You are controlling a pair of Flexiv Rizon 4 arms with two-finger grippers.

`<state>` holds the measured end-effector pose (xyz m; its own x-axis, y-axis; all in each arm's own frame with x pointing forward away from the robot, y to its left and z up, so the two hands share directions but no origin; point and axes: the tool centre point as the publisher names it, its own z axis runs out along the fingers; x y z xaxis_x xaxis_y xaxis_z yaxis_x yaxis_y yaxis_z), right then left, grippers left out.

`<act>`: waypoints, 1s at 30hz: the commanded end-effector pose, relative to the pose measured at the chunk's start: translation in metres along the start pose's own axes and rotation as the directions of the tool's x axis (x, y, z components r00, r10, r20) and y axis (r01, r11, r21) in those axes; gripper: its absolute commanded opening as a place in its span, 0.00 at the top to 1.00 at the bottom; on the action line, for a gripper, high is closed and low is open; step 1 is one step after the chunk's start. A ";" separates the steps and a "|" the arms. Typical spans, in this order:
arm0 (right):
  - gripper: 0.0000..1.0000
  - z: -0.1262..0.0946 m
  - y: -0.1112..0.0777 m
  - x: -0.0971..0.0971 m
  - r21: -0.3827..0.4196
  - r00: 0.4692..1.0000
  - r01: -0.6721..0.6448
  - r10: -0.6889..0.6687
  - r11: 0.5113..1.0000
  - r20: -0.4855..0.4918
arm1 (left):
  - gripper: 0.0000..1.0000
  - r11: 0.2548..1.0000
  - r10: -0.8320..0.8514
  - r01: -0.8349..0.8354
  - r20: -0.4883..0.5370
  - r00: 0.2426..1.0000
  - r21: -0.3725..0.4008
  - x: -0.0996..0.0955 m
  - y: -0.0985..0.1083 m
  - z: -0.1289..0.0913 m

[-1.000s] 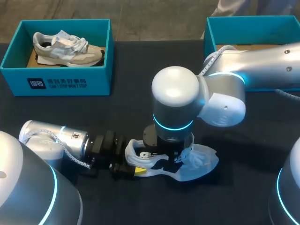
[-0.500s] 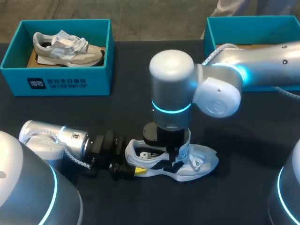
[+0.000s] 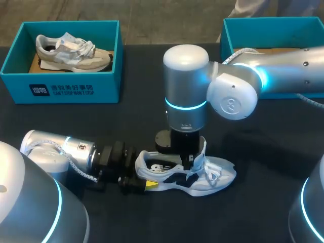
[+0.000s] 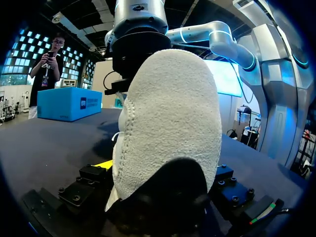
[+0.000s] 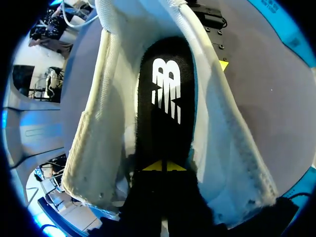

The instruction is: Take the shoe out of the shoebox, open the shoe tongue, remove and reinsert the insole, then place the shoe into the shoebox

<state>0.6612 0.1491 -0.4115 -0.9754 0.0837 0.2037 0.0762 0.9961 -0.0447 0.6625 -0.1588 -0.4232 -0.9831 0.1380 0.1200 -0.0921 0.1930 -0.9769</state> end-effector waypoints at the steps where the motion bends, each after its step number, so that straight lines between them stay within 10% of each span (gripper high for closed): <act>1: 1.00 0.035 -0.005 0.016 -0.022 1.000 0.005 -0.004 1.000 0.020 | 1.00 1.000 -0.002 0.002 0.002 1.000 -0.001 0.000 0.002 0.001; 30: 1.00 -0.025 -0.013 0.028 -0.378 0.945 0.186 -0.060 0.907 0.321 | 1.00 1.000 -0.002 0.002 0.002 1.000 -0.001 0.000 0.002 0.001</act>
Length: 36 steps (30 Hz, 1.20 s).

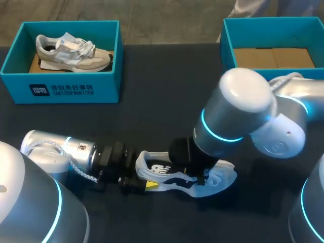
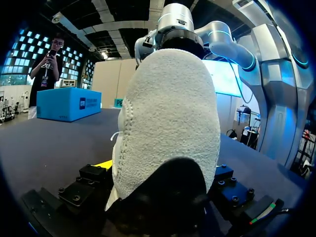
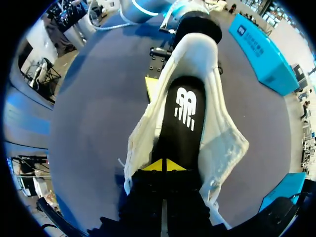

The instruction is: Take the shoe out of the shoebox, open the shoe tongue, remove and reinsert the insole, then place the shoe into the shoebox

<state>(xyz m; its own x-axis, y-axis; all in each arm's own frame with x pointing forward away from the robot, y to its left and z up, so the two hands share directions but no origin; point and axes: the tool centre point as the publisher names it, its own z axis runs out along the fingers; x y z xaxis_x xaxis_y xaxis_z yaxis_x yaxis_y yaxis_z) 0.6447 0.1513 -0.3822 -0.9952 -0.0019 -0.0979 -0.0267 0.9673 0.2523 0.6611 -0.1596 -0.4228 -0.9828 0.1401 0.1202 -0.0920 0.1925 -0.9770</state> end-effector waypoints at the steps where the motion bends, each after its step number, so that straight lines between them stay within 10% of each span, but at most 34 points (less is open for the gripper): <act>1: 1.00 -0.005 -0.011 0.006 -0.143 0.999 0.002 0.003 0.990 0.032 | 1.00 1.000 -0.002 0.002 0.004 1.000 -0.001 -0.001 0.003 0.000; 12: 1.00 -0.013 -0.006 -0.002 -0.186 0.997 0.016 -0.001 0.982 0.078 | 1.00 1.000 -0.002 0.002 0.004 1.000 -0.001 -0.001 0.003 0.000; 36: 1.00 -0.007 0.055 -0.017 0.247 0.988 -0.027 -0.012 0.969 0.154 | 1.00 1.000 -0.002 0.002 0.004 1.000 -0.001 -0.001 0.003 0.000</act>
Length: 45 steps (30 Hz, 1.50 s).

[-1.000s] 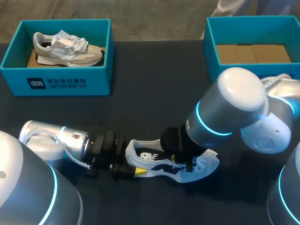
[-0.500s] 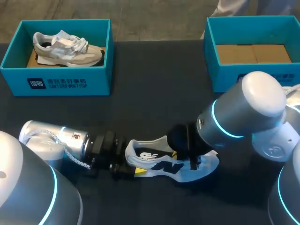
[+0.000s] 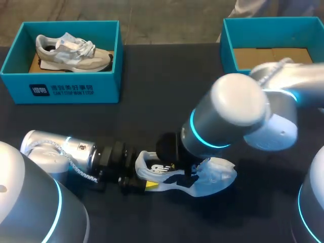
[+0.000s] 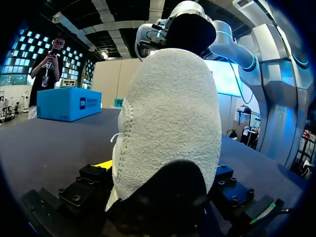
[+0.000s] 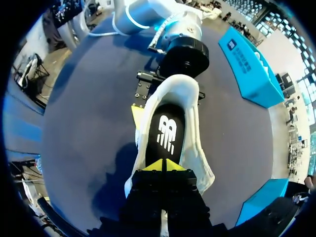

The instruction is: Take the shoe out of the shoebox, open the shoe tongue, remove and reinsert the insole, then place the shoe into the shoebox

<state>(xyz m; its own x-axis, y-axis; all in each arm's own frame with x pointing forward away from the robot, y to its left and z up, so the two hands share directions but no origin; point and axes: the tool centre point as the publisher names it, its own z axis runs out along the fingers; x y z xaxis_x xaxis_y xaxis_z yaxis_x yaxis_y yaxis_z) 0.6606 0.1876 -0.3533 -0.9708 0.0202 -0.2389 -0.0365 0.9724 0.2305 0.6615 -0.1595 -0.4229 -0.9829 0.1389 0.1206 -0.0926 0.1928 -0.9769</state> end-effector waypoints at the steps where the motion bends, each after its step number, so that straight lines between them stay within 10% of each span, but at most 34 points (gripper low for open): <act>1: 1.00 0.012 0.012 0.002 0.237 1.000 -0.012 0.008 0.971 0.017 | 1.00 1.000 -0.001 0.001 0.003 1.000 -0.001 -0.001 0.003 0.000; 45: 0.77 0.066 -0.040 -0.014 0.270 0.991 -0.130 0.131 0.954 0.014 | 1.00 1.000 -0.001 0.001 0.003 1.000 -0.001 -0.001 0.003 0.000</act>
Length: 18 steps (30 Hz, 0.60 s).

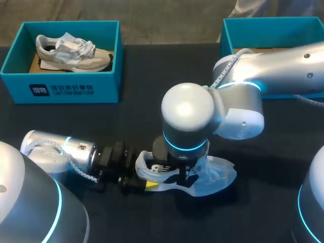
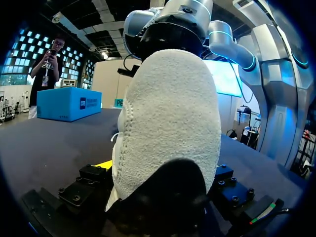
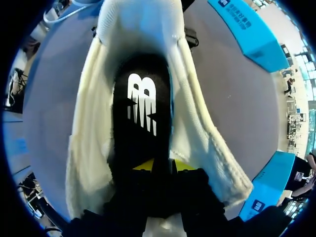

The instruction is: Take the shoe out of the shoebox, open the shoe tongue, remove and reinsert the insole, then place the shoe into the shoebox

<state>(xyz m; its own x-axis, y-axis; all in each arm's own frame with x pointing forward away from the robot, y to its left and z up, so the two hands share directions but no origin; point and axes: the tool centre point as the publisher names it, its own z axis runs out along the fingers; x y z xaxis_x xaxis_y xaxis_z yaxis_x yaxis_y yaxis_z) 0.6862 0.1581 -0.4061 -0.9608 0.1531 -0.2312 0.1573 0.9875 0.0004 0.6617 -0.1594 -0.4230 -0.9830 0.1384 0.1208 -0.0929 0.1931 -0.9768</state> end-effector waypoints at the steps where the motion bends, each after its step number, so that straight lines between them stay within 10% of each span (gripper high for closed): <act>1: 0.77 0.017 0.006 0.001 0.001 1.000 0.002 -0.002 1.000 -0.018 | 1.00 1.000 -0.001 0.001 0.003 1.000 -0.001 0.000 0.002 0.000; 18: 0.82 0.044 0.009 0.039 0.015 0.972 0.021 -0.017 1.000 -0.234 | 1.00 1.000 -0.001 0.001 0.003 1.000 -0.001 0.000 0.002 0.000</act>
<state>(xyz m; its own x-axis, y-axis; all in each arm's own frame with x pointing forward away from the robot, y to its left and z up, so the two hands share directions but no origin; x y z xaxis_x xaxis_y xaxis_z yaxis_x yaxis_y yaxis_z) 0.6697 0.1628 -0.4115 -0.9893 0.1448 -0.0176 0.1450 0.9894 -0.0096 0.6611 -0.1591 -0.4235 -0.9829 0.1394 0.1204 -0.0922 0.1932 -0.9768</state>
